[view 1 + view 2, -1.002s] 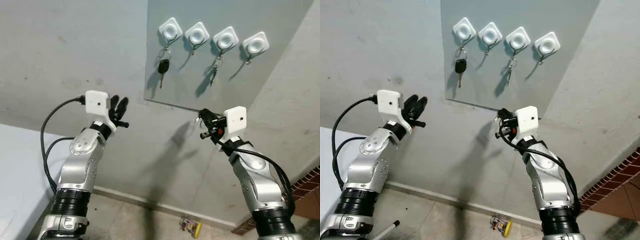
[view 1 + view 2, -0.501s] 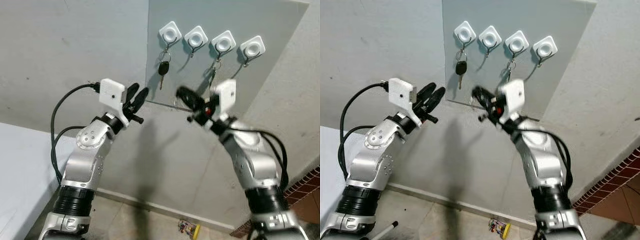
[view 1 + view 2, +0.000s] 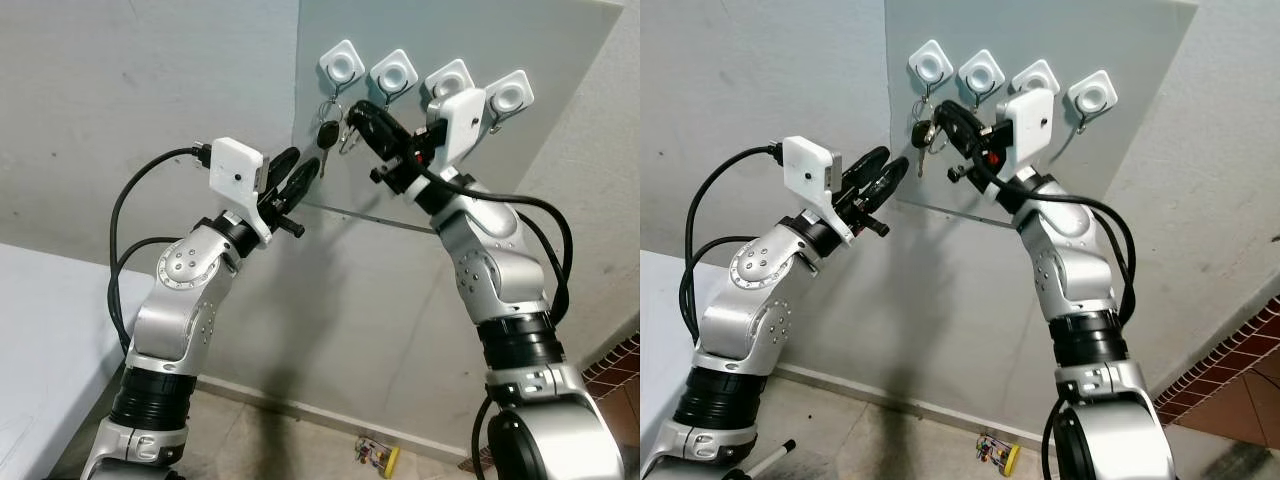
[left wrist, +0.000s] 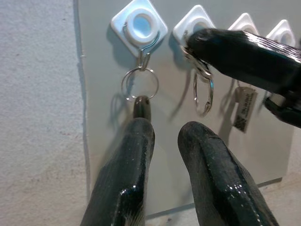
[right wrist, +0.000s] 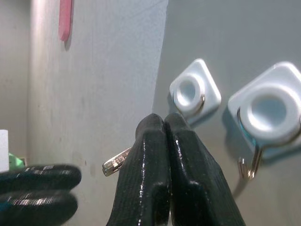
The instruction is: Hang keys on a hook
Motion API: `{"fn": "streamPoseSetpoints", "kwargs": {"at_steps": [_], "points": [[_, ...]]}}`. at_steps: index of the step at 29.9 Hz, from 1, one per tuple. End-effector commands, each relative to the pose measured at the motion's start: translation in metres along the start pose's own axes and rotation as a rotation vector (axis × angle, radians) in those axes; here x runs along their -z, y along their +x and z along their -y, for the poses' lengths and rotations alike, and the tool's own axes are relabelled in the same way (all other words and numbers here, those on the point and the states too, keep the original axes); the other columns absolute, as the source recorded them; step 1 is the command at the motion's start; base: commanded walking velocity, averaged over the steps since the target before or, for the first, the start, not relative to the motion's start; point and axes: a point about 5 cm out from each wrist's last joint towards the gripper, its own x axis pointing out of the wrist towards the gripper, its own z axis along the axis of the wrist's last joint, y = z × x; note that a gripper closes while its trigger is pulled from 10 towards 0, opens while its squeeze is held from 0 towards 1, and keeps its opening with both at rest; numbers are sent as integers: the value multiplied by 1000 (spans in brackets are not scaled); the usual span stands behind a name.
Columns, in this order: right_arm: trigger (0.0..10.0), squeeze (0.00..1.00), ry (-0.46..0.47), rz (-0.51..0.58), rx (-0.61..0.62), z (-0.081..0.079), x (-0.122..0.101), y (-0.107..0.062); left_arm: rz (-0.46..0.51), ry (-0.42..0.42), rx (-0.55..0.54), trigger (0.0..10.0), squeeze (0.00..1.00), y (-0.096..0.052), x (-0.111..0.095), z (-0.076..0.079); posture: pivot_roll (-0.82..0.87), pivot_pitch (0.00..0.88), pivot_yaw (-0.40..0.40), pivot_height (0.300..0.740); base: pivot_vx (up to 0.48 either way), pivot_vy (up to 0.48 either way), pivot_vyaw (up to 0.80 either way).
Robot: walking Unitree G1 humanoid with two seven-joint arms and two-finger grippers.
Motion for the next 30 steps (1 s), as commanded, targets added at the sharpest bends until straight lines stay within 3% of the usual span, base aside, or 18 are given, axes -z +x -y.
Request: {"fn": "streamPoseSetpoints", "kwargs": {"at_steps": [1, 17, 30], "points": [[10000, 0, -21, 42, 15, 6, -11, 3, 11, 2, 28, 10000, 0, 3, -5, 5, -13, 6, -74, 740, 0, 0, 0], [10000, 0, -79, 87, 49, 27, -26, 11, 19, -30, 35, 10000, 0, 4, -8, 7, -19, 4, -73, 740, 0, 0, 0], [10000, 0, -108, 106, 102, 40, -31, -5, 13, -57, 39, 10000, 0, 5, -8, 6, -58, 12, -41, 740, 0, 0, 0]]}}
